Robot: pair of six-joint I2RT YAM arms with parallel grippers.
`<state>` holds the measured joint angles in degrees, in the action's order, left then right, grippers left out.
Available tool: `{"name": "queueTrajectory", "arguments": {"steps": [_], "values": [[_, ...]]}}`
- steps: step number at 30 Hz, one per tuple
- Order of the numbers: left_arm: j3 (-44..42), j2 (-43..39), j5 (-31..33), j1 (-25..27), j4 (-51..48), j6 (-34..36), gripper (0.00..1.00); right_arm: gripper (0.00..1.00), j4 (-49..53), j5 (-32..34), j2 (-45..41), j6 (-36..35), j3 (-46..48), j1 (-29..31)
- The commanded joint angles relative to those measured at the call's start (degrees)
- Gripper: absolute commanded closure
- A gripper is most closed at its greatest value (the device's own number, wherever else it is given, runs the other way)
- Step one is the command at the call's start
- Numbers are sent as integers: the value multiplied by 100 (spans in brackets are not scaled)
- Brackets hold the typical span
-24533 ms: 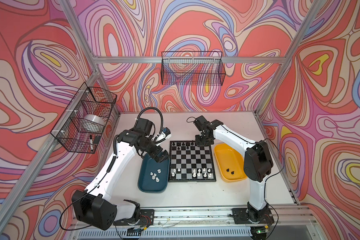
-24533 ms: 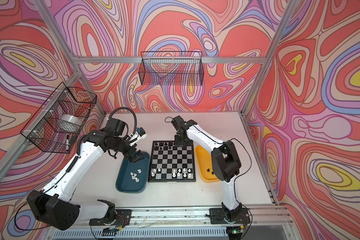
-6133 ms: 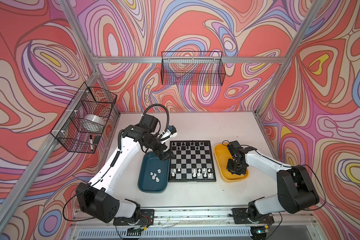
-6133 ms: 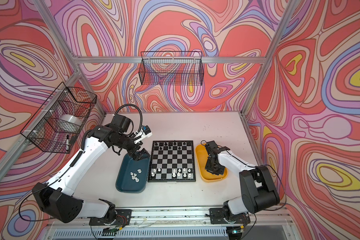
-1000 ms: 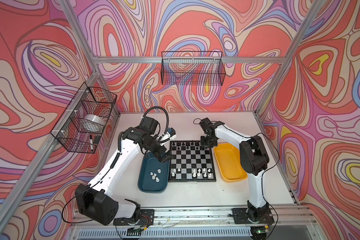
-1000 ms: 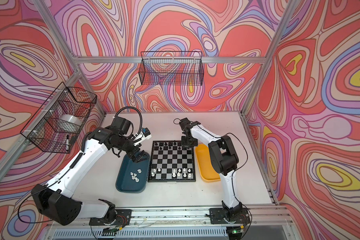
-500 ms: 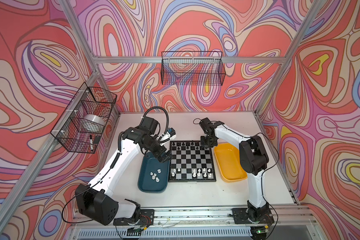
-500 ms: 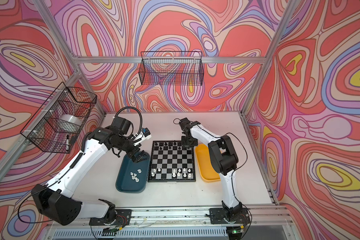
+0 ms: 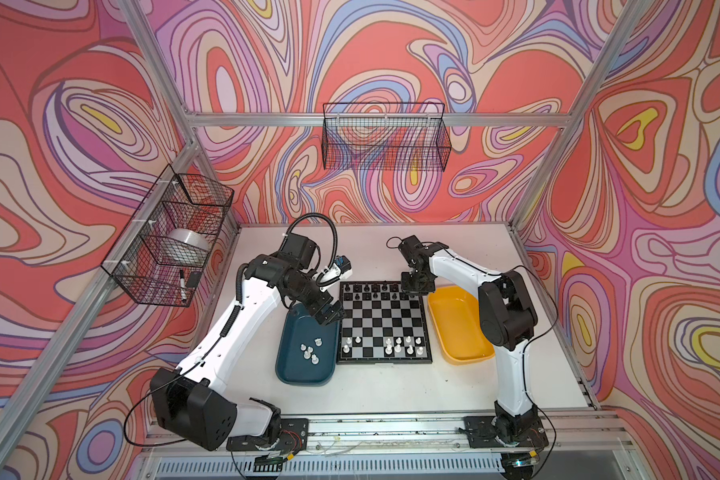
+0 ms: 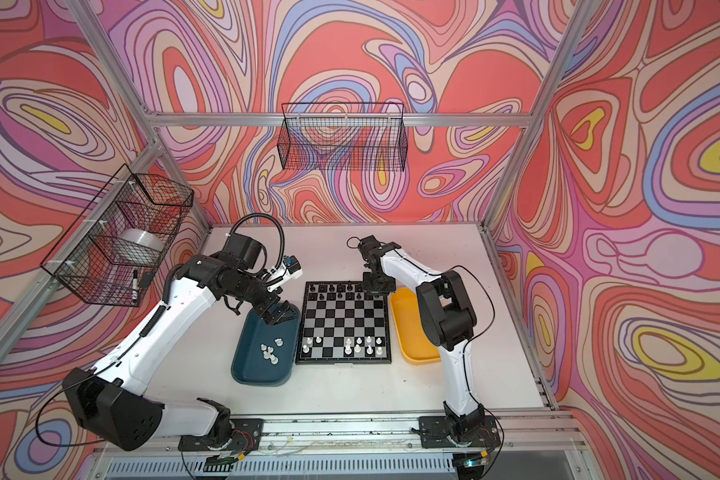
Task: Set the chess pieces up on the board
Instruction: 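Lower the black pawn onto the square and open the right gripper, then draw the right gripper back while the left gripper lowers over the teal tray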
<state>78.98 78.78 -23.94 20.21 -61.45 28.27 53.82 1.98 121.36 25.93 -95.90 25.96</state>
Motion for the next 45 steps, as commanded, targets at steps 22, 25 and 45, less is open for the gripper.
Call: {"name": "queueTrajectory", "arguments": {"steps": [22, 25, 45], "values": [[-67, -74, -40, 17, 0, 1, 2, 73, 315, 250, -418, -33, 14, 144], [-58, -82, -44, 18, 1, -2, 2, 72, 344, 257, -471, -37, 15, 165], [-154, -73, 156, 10, 166, -137, 0, 73, 397, 359, -1334, -103, 499, 543]]}}
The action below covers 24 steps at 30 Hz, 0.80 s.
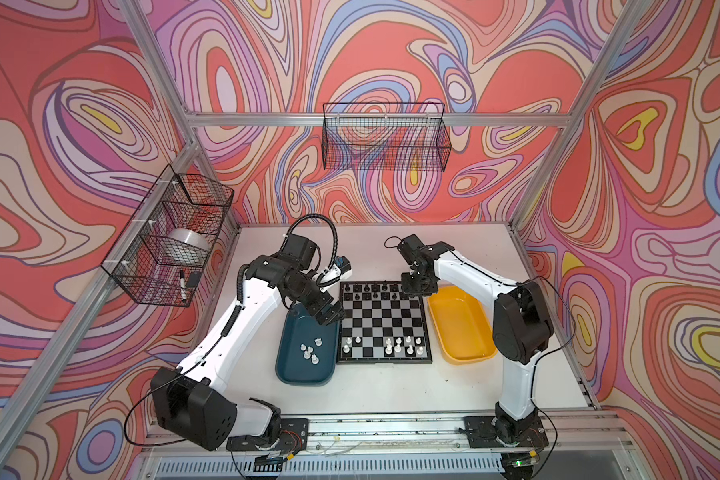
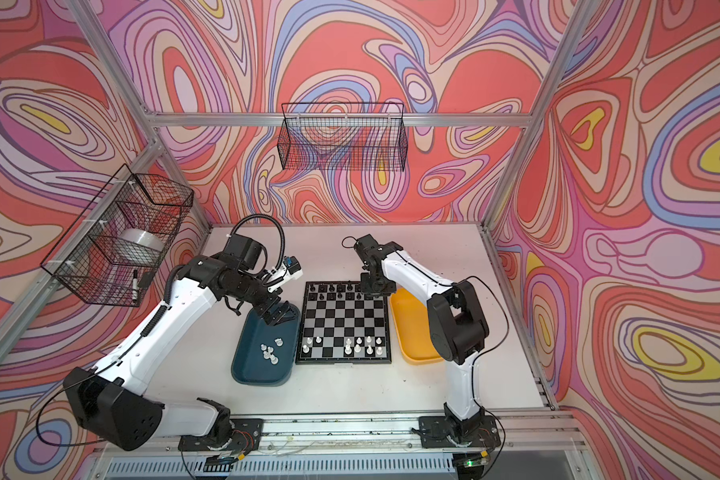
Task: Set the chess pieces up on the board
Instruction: 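Draw the right gripper back while the left gripper lowers over the teal tray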
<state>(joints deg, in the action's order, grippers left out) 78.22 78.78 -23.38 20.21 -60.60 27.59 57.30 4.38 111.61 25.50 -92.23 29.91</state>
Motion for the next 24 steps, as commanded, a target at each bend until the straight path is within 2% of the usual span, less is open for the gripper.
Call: {"name": "queueTrajectory", "arguments": {"steps": [1, 6, 12, 24], "values": [[-90, -73, 160, 11, 115, -100, 0, 73, 49, 164, -487, -36, 221, 189], [-244, -104, 566, -73, 401, -316, 0, 79, -321, 109, -1344, 40, 1036, 274], [-387, -148, 716, -336, 365, -117, 0, 81, -785, -139, -2278, 108, 1856, 555], [-1205, -320, 920, -963, 402, 210, 8, 83, -1072, -473, -3012, 75, 2341, 995]]}}
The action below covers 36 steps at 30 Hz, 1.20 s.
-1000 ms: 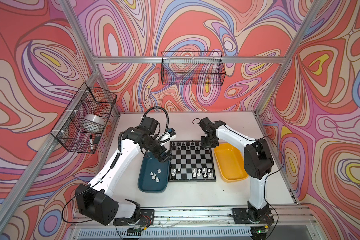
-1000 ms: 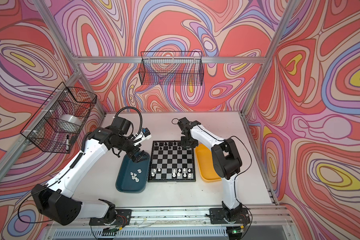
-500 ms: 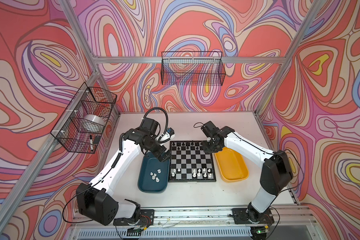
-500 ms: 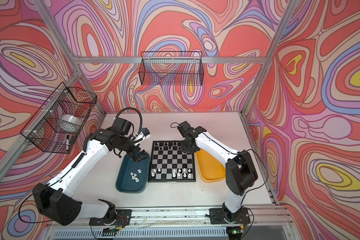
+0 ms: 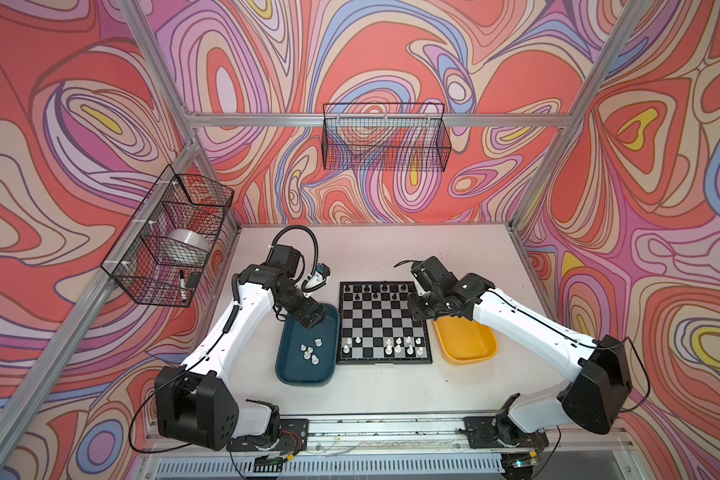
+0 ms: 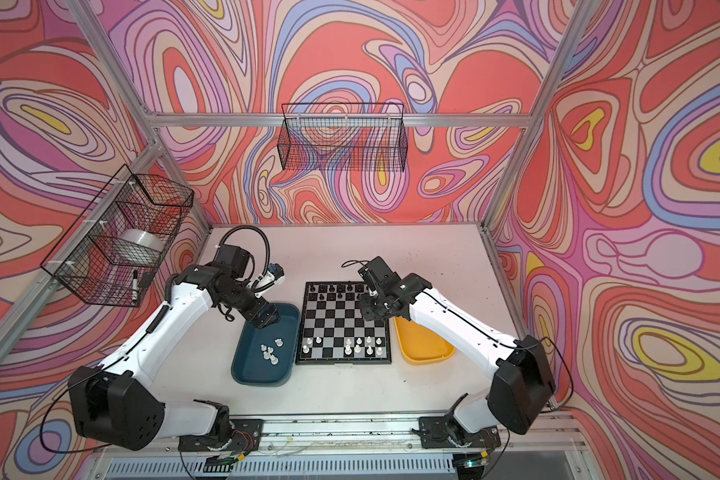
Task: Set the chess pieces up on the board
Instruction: 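Draw the right gripper back while the left gripper lowers over the teal tray, then lower the left gripper into the teal tray and close on a white pawn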
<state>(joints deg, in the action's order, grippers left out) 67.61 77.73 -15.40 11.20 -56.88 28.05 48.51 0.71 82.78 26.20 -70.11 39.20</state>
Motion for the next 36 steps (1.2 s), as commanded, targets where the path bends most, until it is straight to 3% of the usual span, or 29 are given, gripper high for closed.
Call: {"name": "queueTrajectory", "arguments": {"steps": [1, 16, 27, 36], "values": [[-217, -245, 163, -78, 54, 191, 8, 83, -239, -86, -154, 21, 159, 70], [-740, -191, 253, -77, 202, 375, 18, 83, -436, -34, -208, 94, 291, 184], [-978, 208, -8, -45, 288, 732, 40, 83, -447, 57, -342, 208, 418, 201], [-1248, 478, 136, 298, 696, 759, 46, 83, -351, 141, -422, 281, 463, 211]]}}
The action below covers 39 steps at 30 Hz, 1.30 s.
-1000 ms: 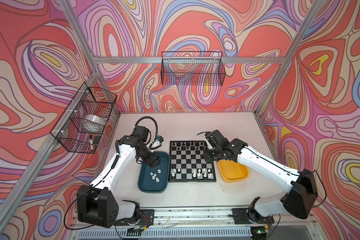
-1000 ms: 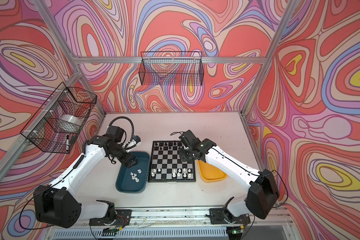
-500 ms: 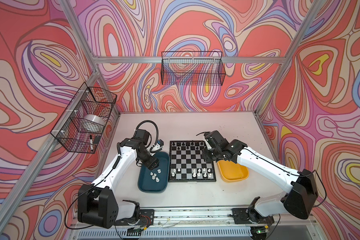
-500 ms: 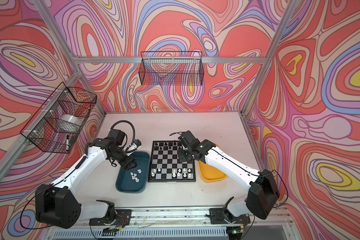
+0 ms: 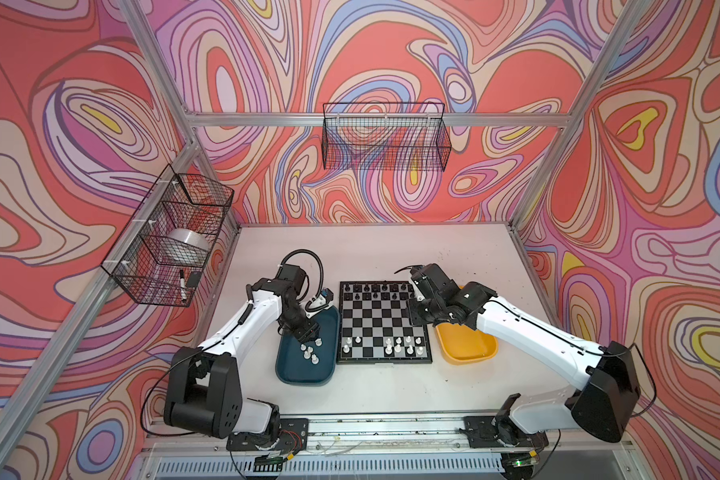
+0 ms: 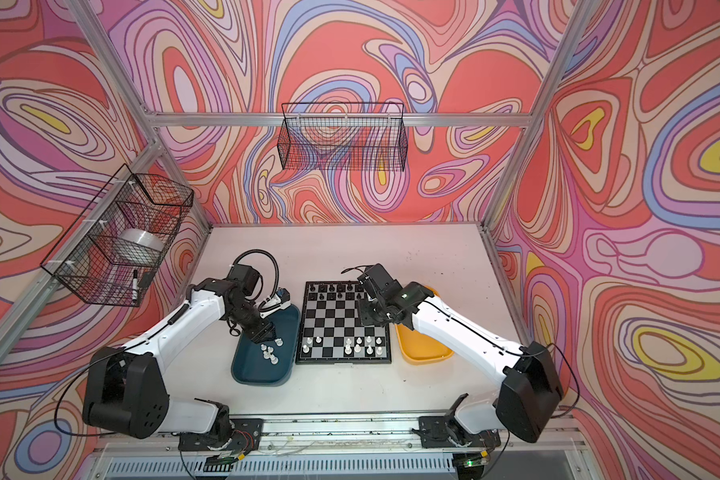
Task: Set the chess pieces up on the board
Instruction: 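Lower the left gripper into the teal tray and close on a white pawn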
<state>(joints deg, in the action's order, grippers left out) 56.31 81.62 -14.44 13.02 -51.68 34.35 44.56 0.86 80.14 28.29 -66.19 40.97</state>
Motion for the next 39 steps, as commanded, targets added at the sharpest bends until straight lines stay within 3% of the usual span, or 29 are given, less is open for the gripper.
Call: {"name": "queueTrajectory", "arguments": {"steps": [1, 23, 39], "values": [[-134, 104, 29, 124, 214, 125, 47, 83, 58, 141, -173, 73, 67, 34], [-489, 533, -20, 329, 757, 90, 66, 83, 109, 212, -19, 78, 19, 42], [-611, 477, 146, 437, 894, 98, 70, 83, 181, 247, 52, 20, -1, 43]]}}
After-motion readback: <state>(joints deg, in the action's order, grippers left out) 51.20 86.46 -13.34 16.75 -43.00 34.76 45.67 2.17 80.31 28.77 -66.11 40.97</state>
